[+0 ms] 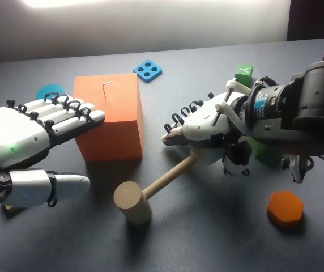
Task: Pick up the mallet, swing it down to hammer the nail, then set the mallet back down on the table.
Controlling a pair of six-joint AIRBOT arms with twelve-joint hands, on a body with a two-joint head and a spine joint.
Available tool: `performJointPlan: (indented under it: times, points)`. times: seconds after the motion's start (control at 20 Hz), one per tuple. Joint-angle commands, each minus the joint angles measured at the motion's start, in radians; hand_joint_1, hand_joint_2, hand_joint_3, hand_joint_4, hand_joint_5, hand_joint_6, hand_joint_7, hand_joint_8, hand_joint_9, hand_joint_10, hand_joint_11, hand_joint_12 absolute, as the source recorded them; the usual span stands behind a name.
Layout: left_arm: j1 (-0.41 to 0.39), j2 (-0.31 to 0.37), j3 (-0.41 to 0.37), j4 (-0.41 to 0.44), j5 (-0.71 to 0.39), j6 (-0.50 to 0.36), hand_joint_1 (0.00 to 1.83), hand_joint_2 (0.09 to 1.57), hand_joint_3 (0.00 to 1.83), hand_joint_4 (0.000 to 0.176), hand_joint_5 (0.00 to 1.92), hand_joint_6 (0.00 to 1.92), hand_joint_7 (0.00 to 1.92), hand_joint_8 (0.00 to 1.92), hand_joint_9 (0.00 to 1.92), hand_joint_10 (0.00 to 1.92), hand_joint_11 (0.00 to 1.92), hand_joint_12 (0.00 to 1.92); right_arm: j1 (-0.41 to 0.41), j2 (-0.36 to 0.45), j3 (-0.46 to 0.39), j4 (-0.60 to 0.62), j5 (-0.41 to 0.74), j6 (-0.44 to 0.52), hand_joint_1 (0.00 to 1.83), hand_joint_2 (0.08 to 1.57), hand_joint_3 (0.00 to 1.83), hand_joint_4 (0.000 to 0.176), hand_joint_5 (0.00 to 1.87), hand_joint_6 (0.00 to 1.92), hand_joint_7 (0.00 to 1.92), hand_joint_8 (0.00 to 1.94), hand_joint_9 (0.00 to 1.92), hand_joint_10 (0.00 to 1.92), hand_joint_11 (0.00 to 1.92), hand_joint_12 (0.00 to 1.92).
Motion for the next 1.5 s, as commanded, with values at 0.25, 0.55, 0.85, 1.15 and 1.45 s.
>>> performJointPlan:
  times: [0.25, 0.55, 0.85, 1.15, 1.45]
  points:
    - [-0.01, 0.001, 0.004, -0.006, -0.076, -0.002, 0.0, 1.32, 0.0, 0.0, 0.0, 0.0, 0.0, 0.0, 0.0, 0.0, 0.0, 0.0, 0.002, 0.003, -0.001, -0.02, 0.067, -0.004, 1.61, 1.07, 0.0, 0.0, 0.89, 0.06, 0.83, 0.89, 0.87, 0.86, 0.77, 1.37]
    - [-0.01, 0.001, 0.005, -0.006, -0.076, -0.002, 0.0, 1.31, 0.0, 0.0, 0.02, 0.0, 0.02, 0.0, 0.01, 0.0, 0.01, 0.01, 0.0, 0.004, -0.005, -0.02, 0.066, -0.005, 1.33, 1.26, 0.01, 0.0, 0.87, 1.92, 0.82, 1.93, 0.96, 1.91, 1.11, 1.91]
    - [-0.009, 0.001, 0.004, 0.001, -0.072, -0.002, 0.0, 1.31, 0.0, 0.0, 0.04, 0.01, 0.06, 0.02, 0.05, 0.01, 0.03, 0.02, 0.002, 0.028, -0.039, -0.02, 0.064, -0.024, 0.96, 1.31, 0.0, 0.0, 0.95, 1.92, 1.42, 1.94, 1.64, 1.92, 1.74, 1.92]
    - [-0.009, 0.001, 0.004, 0.004, -0.069, -0.002, 0.0, 1.31, 0.0, 0.0, 0.03, 0.0, 0.04, 0.0, 0.02, 0.0, 0.0, 0.01, 0.048, 0.102, -0.118, -0.02, 0.023, -0.028, 0.36, 1.57, 0.03, 0.0, 1.22, 1.92, 1.5, 1.94, 1.63, 1.92, 1.77, 1.92]
    - [-0.009, 0.004, 0.003, 0.004, -0.069, -0.002, 0.0, 1.3, 0.0, 0.0, 0.07, 0.0, 0.1, 0.0, 0.09, 0.01, 0.04, 0.05, 0.134, 0.271, -0.249, -0.02, 0.062, 0.009, 0.39, 1.57, 0.0, 0.0, 1.23, 1.92, 1.49, 1.94, 1.62, 1.92, 1.75, 1.92]
